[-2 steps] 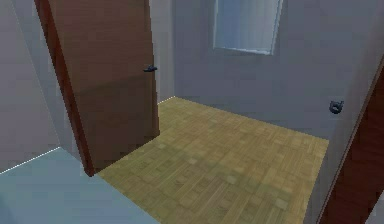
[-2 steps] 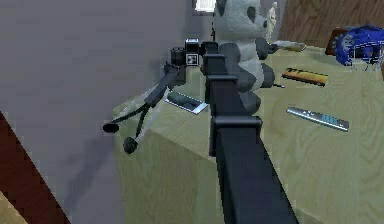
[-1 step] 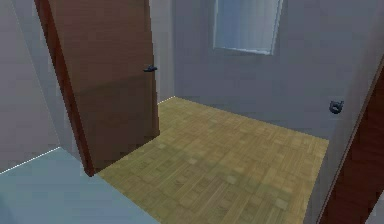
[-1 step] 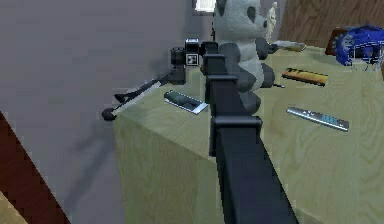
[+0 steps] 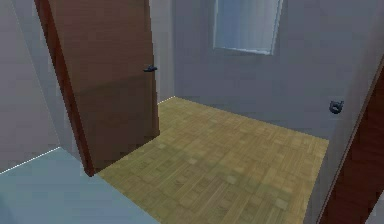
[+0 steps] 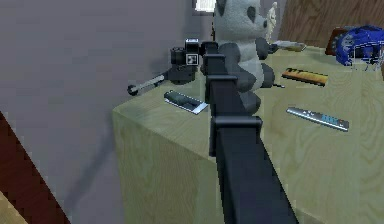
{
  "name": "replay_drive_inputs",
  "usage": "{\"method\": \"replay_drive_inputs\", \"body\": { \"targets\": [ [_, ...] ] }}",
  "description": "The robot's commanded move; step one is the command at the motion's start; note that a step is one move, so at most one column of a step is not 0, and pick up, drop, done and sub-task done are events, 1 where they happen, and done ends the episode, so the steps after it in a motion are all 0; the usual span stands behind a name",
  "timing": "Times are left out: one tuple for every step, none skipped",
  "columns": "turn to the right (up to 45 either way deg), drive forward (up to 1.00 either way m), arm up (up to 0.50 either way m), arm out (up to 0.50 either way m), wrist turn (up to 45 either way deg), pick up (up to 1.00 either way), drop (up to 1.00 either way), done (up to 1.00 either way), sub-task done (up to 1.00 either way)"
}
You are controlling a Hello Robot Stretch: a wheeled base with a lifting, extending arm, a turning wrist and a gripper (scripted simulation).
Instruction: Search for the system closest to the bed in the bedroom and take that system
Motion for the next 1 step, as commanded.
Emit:
{"method": "replay_drive_inputs", "body": {
  "targets": [
    [0.0, 0.00, 0.00, 0.00, 45.0, 0.00, 0.00, 0.00, 0.00]
  ]
}}
